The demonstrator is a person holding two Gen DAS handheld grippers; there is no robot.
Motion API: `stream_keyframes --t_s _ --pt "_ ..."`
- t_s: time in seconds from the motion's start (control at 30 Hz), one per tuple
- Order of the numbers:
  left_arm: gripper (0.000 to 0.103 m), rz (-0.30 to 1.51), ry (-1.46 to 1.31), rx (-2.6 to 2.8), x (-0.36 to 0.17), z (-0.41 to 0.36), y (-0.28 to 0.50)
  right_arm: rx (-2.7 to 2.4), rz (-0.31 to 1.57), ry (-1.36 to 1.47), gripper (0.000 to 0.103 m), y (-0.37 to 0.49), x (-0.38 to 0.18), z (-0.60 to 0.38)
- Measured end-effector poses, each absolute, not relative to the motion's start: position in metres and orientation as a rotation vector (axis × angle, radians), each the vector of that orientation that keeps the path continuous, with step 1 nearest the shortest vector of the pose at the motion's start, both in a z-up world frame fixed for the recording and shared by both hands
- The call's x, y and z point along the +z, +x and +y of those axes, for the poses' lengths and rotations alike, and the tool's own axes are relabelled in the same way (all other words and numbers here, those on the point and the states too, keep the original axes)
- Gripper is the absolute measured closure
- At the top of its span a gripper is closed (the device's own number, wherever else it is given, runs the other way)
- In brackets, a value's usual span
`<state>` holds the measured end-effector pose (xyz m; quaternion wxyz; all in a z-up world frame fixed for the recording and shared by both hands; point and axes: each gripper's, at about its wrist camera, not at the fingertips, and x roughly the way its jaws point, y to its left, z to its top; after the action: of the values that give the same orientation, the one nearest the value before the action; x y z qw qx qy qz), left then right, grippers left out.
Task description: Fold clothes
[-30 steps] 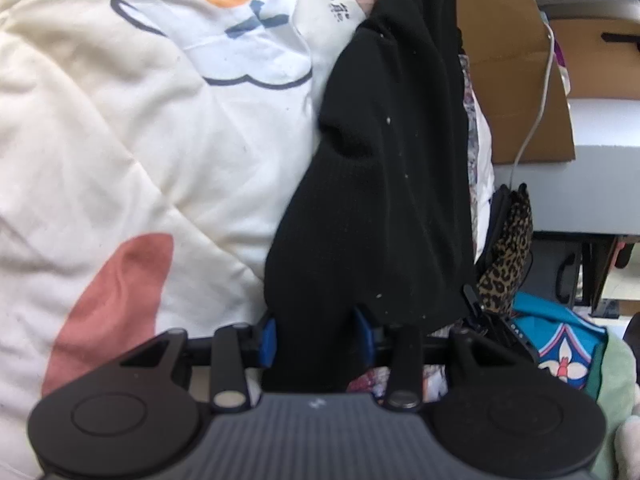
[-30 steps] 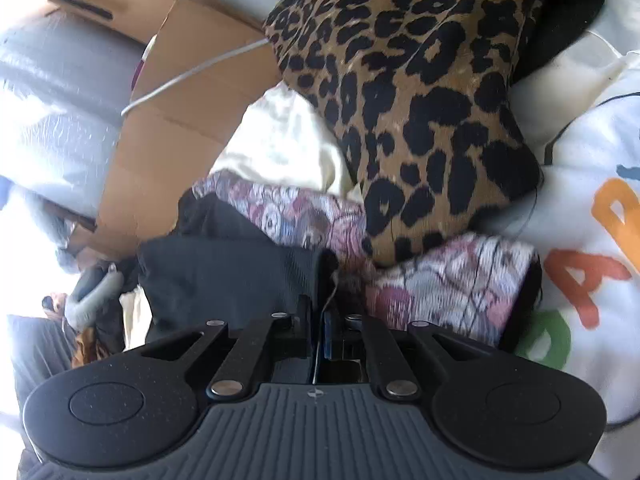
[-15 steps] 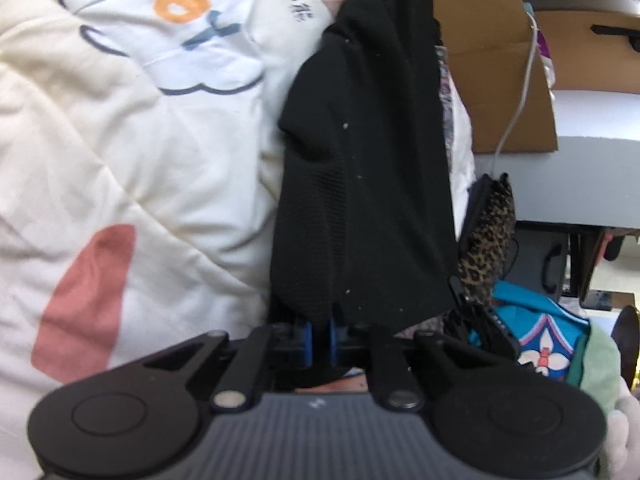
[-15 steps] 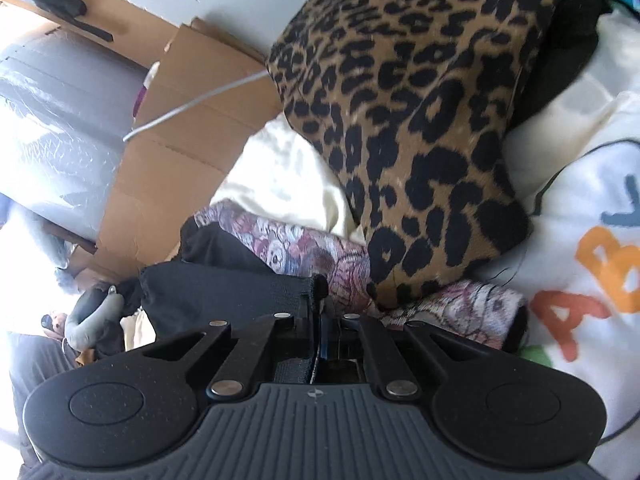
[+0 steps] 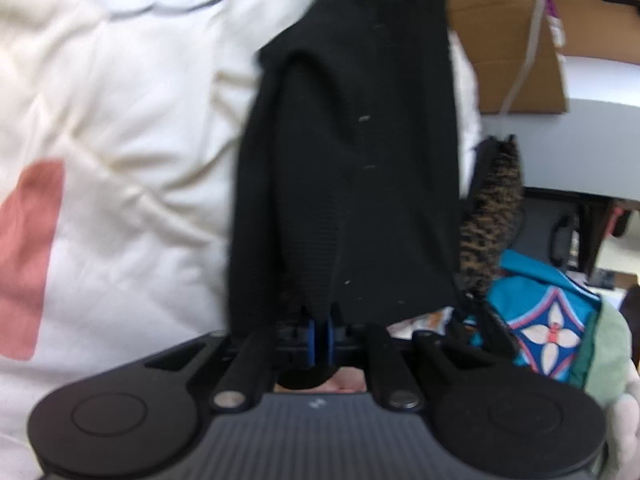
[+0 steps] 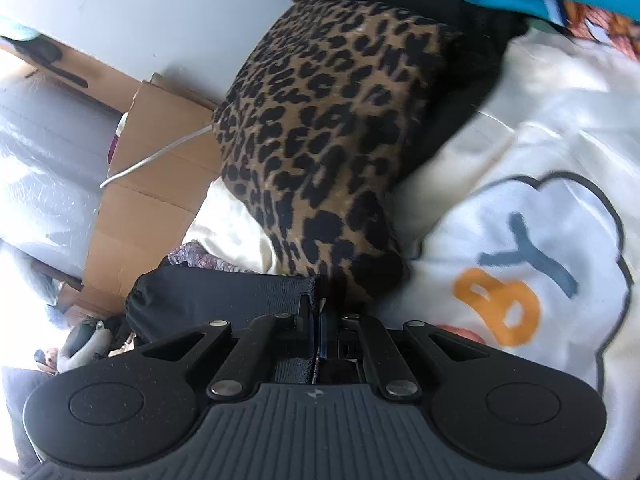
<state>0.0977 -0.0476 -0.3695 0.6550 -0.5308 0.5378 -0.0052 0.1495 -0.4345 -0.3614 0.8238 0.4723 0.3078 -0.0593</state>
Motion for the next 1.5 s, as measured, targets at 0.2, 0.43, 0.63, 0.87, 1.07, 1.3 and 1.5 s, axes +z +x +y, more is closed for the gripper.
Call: stream_keyframes --t_s 0.2,0.43,0.63,0.87,1.07,1.3,1.5 --pt "0.061 1.208 -1.200 -0.014 -0.382 -0.056 0.105 -0.110 0.646 1.041 0.099 0.141 -0.371 -0.436" --pt "0.088 1.199 -1.214 -0.039 -0.389 -0.066 0.108 -0.112 0.652 1.052 0.100 0.139 -0.374 -0.433" --pt "0.094 1.233 -1.147 -0.041 -0.379 -0.060 0.104 -0.120 0.673 1.020 0.102 0.137 -0.372 -0.428" --pt "0.095 1.252 -1.110 -0.038 -0.377 -0.049 0.100 -0.138 0.689 1.043 0.102 0.122 -0.376 -0.421" --pt "0.095 1.258 -1.099 -0.050 -0.380 -0.061 0.114 -0.159 0.678 1.060 0.102 0.117 -0.377 -0.426" --pt "0.094 1.286 -1.062 -0.053 -0.385 -0.069 0.116 -0.194 0.693 1.094 0.099 0.121 -0.386 -0.431" --pt "0.086 1.347 -0.998 -0.056 -0.380 -0.066 0.110 -0.213 0.678 1.093 0.095 0.108 -0.379 -0.434"
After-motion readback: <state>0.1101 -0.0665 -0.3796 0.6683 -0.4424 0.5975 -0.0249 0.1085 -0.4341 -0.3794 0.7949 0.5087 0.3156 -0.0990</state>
